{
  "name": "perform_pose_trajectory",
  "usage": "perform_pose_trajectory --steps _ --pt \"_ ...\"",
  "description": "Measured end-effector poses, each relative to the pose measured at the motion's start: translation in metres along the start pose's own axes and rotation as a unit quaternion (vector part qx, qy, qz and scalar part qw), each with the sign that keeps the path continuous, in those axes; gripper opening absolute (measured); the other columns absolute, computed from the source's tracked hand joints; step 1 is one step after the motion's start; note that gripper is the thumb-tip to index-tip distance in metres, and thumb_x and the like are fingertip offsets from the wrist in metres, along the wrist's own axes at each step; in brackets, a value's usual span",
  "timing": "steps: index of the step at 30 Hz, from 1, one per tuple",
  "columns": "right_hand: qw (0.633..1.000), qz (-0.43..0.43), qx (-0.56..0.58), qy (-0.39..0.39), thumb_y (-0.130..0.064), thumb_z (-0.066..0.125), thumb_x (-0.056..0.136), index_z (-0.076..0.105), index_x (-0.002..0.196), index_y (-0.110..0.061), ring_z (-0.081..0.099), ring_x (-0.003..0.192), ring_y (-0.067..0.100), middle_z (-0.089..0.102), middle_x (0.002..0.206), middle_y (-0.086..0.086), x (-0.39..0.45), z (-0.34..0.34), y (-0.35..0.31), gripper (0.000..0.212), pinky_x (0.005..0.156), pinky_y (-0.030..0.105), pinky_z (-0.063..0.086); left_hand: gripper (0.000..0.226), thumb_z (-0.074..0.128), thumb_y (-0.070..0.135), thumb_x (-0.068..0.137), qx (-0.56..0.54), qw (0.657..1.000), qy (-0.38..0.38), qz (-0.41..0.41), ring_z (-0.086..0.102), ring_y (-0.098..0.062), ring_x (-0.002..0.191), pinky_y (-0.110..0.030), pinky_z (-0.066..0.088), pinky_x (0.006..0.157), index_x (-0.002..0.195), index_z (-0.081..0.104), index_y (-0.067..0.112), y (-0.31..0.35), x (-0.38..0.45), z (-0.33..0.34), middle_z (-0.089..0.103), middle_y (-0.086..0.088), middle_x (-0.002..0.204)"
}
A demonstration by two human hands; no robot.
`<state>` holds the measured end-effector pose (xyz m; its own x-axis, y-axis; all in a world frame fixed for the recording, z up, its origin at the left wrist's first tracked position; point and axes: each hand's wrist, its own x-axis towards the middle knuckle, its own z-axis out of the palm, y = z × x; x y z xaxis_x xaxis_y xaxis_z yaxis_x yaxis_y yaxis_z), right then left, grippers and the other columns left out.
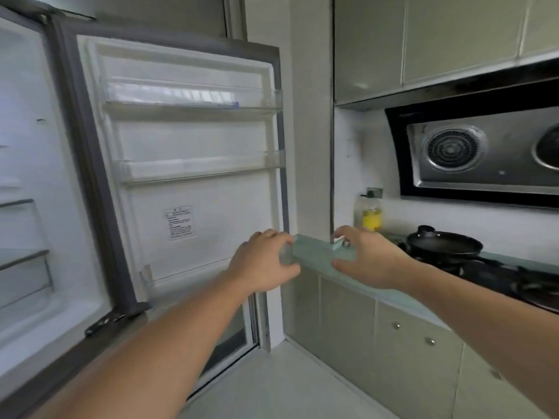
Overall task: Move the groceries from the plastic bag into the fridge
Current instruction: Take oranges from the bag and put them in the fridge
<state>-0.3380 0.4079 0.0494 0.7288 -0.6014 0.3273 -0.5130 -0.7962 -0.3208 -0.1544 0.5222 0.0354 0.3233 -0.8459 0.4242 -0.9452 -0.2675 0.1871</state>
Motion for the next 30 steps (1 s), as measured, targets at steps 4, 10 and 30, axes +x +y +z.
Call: perform_pose_trajectory --steps 4,10,30 --pt "0.995 0.095 -0.03 0.025 -0.038 0.063 0.082 0.046 0.13 -0.027 0.052 0.115 0.023 0.05 0.129 0.002 -0.021 -0.007 0.037 0.053 0.098 0.038 0.044 0.051 0.061 0.046 0.081 -0.062 0.995 -0.015 0.075 0.047 -0.02 0.12 -0.034 0.042 0.096 0.128 0.051 0.029 0.023 0.033 0.034 0.053 0.003 0.128" --pt "0.956 0.253 -0.039 0.143 -0.037 0.061 0.087 0.049 0.13 -0.025 0.052 0.1 0.018 0.052 0.126 0.0 -0.067 -0.014 0.069 0.046 0.085 0.033 0.045 0.05 0.063 0.049 0.079 -0.133 0.974 -0.06 0.174 0.047 -0.019 0.121 -0.041 0.043 0.099 0.123 0.053 0.03 0.044 0.07 0.085 0.054 0.005 0.127" --pt "0.839 0.522 -0.097 0.123 -0.047 0.059 0.088 0.042 0.138 -0.027 0.056 0.106 0.022 0.045 0.137 0.002 -0.33 -0.083 0.186 0.056 0.09 0.035 0.047 0.059 0.054 0.047 0.088 -0.189 0.881 -0.17 0.4 0.036 -0.018 0.135 -0.031 0.032 0.109 0.144 0.04 0.032 0.345 -0.003 0.176 0.04 0.007 0.148"
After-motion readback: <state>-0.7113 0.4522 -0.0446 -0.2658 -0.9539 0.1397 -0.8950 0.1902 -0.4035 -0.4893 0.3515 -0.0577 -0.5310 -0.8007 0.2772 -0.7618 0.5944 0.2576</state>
